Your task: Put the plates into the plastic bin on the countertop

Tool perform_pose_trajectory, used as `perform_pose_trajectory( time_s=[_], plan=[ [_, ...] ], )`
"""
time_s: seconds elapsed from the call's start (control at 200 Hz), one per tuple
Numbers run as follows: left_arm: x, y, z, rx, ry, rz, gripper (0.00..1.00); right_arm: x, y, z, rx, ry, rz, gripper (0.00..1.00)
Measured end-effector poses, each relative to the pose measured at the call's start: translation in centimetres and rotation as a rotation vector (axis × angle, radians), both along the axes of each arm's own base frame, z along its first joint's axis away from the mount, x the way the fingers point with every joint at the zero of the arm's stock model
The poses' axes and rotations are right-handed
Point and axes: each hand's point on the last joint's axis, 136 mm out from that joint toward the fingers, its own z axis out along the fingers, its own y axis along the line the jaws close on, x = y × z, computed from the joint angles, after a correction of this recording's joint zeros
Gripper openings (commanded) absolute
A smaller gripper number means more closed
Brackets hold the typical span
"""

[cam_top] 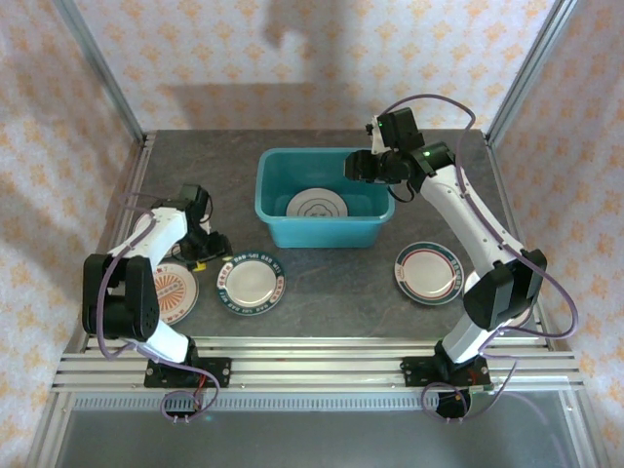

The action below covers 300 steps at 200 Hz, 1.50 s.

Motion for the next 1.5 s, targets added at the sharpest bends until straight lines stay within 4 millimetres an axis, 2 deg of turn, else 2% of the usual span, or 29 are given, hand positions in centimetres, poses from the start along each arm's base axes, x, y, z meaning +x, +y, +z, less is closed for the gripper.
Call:
perform_pose_trajectory(
  time_s=[0.145, 0.38, 0.826, 1.256, 1.501],
  plan=[
    [-1.8, -0.6, -1.8, -0.033, 0.059, -0.02, 0.7, 0.0, 0.0, -0.2, -0.003, 0.001, 0.002, 0.54],
    [-2.5, -1.4, -3.7, -0.085, 0.086, -0.026, 0.7, 0.0, -0.1, -0.5, -0.008, 0.006, 0.0, 0.54],
    [-2.5, -1.6, -4.0, -0.106, 0.029, -0.007, 0.62, 0.2, -0.3, -0.7, -0.009, 0.002, -0.008, 0.54],
    [-2.5, -1.5, -3.9, -0.108, -0.008, 0.021, 0.52, 0.4, -0.6, -2.3, -0.016, 0.018, -0.017, 0.54],
    [-2.5, -1.7, -4.0, -0.101, -0.006, 0.015, 0.47, -0.2, -0.9, -3.5, -0.023, 0.041, -0.02, 0.54]
  ],
)
